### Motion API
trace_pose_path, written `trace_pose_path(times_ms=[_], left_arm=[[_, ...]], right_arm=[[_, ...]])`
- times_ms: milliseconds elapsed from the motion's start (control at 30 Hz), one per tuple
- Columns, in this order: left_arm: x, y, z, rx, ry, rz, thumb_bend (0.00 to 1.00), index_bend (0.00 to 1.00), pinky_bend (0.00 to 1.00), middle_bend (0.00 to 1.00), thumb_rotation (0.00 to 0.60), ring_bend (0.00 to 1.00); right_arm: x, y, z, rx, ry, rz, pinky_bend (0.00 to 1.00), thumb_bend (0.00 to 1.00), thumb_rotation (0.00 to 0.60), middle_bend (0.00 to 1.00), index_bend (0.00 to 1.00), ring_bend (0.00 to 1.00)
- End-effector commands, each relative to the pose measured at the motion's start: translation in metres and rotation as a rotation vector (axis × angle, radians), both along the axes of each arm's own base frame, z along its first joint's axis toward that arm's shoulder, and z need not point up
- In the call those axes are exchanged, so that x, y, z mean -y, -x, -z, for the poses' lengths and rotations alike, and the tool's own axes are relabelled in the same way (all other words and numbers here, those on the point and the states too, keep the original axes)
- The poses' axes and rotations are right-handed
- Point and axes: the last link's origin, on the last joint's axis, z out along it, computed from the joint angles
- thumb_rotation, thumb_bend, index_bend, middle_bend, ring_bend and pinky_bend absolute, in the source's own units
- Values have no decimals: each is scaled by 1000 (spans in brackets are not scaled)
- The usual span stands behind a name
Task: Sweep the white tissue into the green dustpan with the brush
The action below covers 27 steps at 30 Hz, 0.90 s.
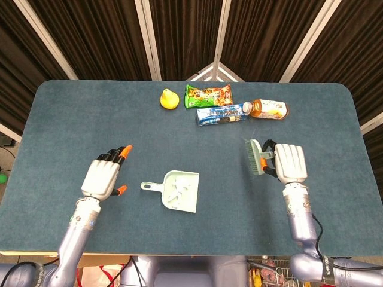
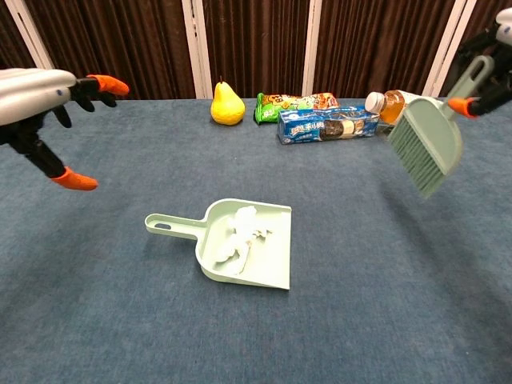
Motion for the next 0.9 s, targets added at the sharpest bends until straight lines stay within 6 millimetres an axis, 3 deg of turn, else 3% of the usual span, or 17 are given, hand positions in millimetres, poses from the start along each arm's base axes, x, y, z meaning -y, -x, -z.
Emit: trace_pose_path(times_ms=[33,133,200,267,633,800,867,900], left_arm=[[14,22,-9,2,-7,7,0,1,222,72,600,123],[20,30,-10,9,4,0,0,0,168,23,600,64],[24,35,-11,11,14,-8,0,0,122,2,600,13],[30,43,-12,12,25,-25,0,0,88,0,600,0],[46,67,-28,42,24,-39,0,0,50,0,600,0],[55,77,-33,40,28,-37,0,0,50,0,600,0],[61,83,-36,39,25,-30,0,0,49,0,600,0],[68,89,-39,35,22,-22,0,0,47,0,600,0]], right_arm=[[-18,10,22,-88,-67,3,561,587,600,583,494,583],[-31,7,37,-75,-170,21,348,533,600,238,98,223],[-37,4,45,-46,-233,39,211,444,600,77,3,72],[-46,-7,52,31,-295,51,138,392,600,8,0,11],[-55,-21,24,114,-266,0,102,358,600,0,0,0],[-62,-2,12,46,-246,0,93,357,600,0,0,0],[-68,12,6,-1,-231,-3,81,357,600,0,0,0],[-77,29,0,-43,-215,10,74,357,600,0,0,0]])
